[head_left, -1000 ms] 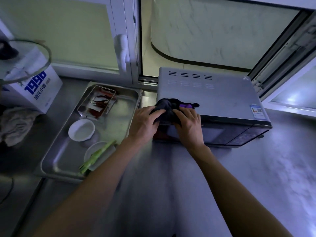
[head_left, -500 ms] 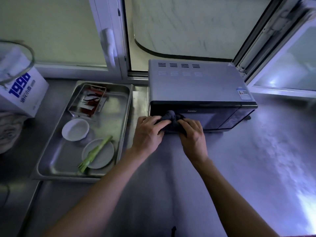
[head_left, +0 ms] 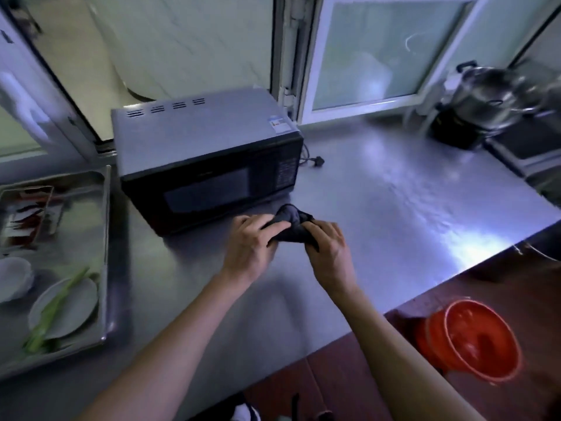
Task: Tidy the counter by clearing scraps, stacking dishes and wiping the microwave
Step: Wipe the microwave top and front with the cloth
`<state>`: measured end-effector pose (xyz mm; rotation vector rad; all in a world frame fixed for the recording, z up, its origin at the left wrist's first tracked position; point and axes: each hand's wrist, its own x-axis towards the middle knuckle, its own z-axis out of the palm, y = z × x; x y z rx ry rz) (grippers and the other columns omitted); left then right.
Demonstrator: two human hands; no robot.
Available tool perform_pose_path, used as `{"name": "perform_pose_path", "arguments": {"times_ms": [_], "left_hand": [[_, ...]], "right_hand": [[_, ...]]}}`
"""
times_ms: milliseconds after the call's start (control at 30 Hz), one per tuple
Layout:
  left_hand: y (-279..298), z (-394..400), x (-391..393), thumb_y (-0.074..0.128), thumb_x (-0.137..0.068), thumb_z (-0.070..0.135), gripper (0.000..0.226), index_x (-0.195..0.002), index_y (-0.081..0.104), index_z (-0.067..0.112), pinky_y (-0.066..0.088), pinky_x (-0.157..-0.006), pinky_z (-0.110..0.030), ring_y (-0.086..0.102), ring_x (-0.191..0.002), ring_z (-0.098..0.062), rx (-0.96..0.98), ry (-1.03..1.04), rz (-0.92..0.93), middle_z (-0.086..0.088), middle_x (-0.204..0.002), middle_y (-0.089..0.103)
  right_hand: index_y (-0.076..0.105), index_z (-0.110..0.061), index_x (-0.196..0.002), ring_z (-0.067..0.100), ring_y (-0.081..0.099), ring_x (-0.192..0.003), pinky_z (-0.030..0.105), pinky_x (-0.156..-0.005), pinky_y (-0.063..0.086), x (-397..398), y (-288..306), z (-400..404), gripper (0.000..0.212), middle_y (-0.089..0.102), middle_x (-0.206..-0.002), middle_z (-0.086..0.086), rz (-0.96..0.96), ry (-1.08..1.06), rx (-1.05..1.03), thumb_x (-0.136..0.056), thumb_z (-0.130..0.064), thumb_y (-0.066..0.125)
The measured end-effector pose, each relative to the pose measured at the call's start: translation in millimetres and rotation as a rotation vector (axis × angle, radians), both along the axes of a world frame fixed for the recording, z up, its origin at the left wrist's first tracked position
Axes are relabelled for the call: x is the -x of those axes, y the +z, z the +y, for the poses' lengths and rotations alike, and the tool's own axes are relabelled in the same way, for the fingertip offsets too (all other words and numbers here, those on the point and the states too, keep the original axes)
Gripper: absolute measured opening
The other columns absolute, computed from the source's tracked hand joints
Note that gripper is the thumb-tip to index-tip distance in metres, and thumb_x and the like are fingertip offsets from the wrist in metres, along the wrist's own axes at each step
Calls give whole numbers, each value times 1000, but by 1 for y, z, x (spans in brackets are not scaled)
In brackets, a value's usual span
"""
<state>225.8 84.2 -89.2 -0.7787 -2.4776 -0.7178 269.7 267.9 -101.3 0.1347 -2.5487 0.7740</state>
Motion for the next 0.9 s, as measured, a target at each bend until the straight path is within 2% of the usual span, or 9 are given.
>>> {"name": "perform_pose_path", "arguments": {"times_ms": [400,500,600,900], "left_hand": [[-9,235,-89,82,-67,5,45,-106,76,27,45,-75,-37,68,-87,-19,62,-285,-114,6,-102,73],[-12,280,-101,80,-68,7,46,-108,75,29,43,-76,-37,67,-88,-18,85,-336,-130,8,-103,72],[-13,318,-105,78,-69,8,47,-110,74,31,39,-78,-36,67,-89,-17,100,-381,-153,9,-104,72],[-41,415,-64,77,-70,7,45,-107,74,32,43,-75,-39,66,-85,-17,55,-447,-197,10,-98,71]], "right_hand": [[72,-5,-110,32,60,-88,36,-78,50,-142,-13,214,44,70,-105,8,-97,-300,36,-70,12,73],[72,-4,-110,33,60,-90,37,-82,49,-165,-9,250,44,71,-106,9,-110,-368,44,-69,11,74],[72,-3,-113,36,60,-94,43,-85,50,-177,-9,284,43,70,-109,13,-124,-409,43,-71,9,74],[71,-5,-114,34,60,-97,42,-87,51,-150,-28,374,45,70,-110,11,-167,-475,31,-71,7,75]]}}
